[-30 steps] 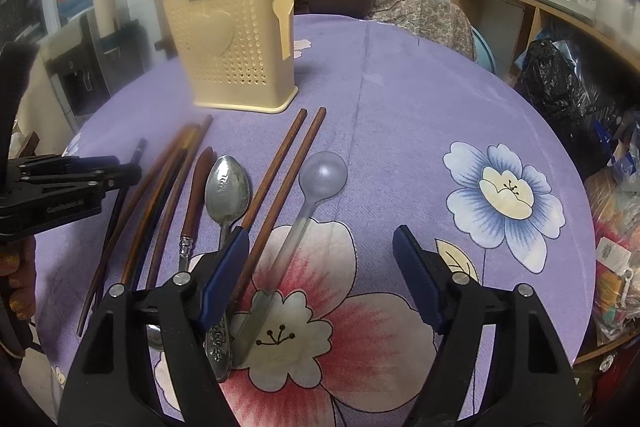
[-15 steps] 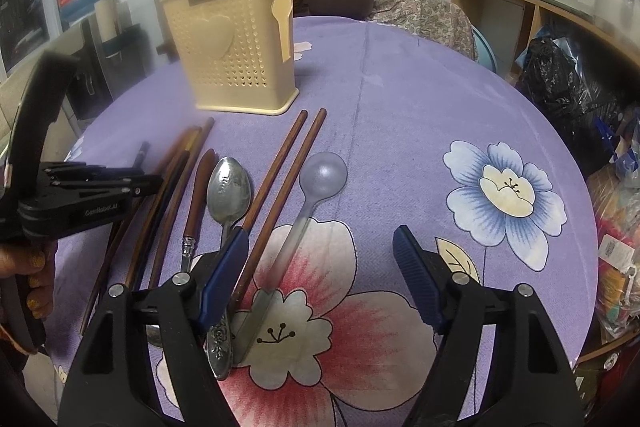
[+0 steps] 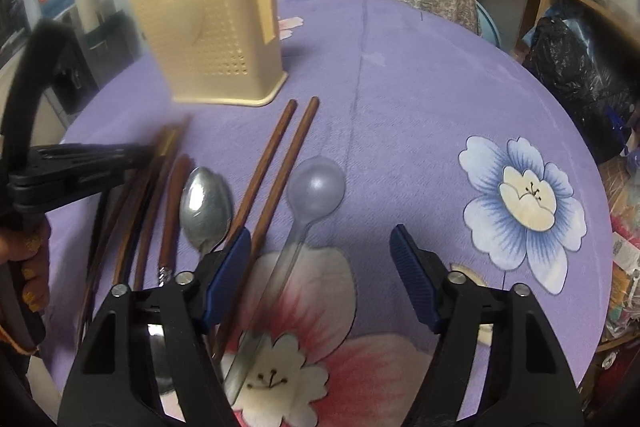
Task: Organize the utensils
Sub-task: 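Close the left tool on a brown chopstick while the right tool closes on the clear plastic spoon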
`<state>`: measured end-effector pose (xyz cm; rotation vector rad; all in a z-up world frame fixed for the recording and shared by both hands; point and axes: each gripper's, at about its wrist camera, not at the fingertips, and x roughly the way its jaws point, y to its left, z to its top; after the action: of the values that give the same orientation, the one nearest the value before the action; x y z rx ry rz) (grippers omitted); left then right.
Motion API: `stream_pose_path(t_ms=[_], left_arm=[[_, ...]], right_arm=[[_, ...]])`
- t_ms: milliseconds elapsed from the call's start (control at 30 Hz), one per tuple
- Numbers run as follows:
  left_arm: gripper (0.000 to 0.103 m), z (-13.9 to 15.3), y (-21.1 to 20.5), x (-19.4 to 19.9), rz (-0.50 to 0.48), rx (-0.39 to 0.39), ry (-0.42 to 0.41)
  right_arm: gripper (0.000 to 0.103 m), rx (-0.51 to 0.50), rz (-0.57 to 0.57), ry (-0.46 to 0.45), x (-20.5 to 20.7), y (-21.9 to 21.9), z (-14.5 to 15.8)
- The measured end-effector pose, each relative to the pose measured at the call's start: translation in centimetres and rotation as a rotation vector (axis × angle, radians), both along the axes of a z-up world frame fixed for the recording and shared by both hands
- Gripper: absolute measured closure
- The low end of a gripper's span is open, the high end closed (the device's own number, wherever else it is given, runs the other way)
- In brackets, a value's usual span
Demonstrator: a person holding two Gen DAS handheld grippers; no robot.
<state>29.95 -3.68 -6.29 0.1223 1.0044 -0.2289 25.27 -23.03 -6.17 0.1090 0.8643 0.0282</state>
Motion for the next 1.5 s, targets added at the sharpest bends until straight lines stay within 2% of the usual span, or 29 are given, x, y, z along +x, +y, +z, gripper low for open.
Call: stream_pose_path(t_ms=[33,100,567,667,967,1200,1333,1500], left_arm=[[0.085,0.0,0.1,0.1,0.002,-0.002,0.001],[0.085,0.0,0.0,0.1,0.001,0.003,-0.002],[0.085,0.0,-0.4,0.8,0.009,0.034,-0.017],[0.085,0.1,-0.7,1.0,0.014,0.042,-0.018],[0.093,0.1,-1.1,0.8,0.016,0.050,-0.024],[0.093,0.2,-0.6,0.9,0.018,0.030,-0.032],[0.094,1.8,0.1,0.1,0.020,-0.011,-0.076],[0.094,6.0,2.3,-2.4,0.018,-0.093,-0.184]], right_arm=[[0.045,0.000,-0.007,0.009,0.4,-0.1,-0.1],[0.051,0.023,-0.011,0.042,1.2,-0.2,-0.5],[0.059,-0.034,-0.056,0.045,3.9,1.4,-1.0],[0.065,-0.035,-0.055,0.045,4.3,1.4,-0.9],[0.066,-0.034,-0.047,0.036,4.2,1.4,-0.8],[0.066,-0.018,-0.041,0.024,4.0,1.4,-0.8],[0.066,0.007,-0.023,-0.014,3.4,1.1,0.3],[0.066,0.036,0.014,-0.098,1.4,0.3,3.4]])
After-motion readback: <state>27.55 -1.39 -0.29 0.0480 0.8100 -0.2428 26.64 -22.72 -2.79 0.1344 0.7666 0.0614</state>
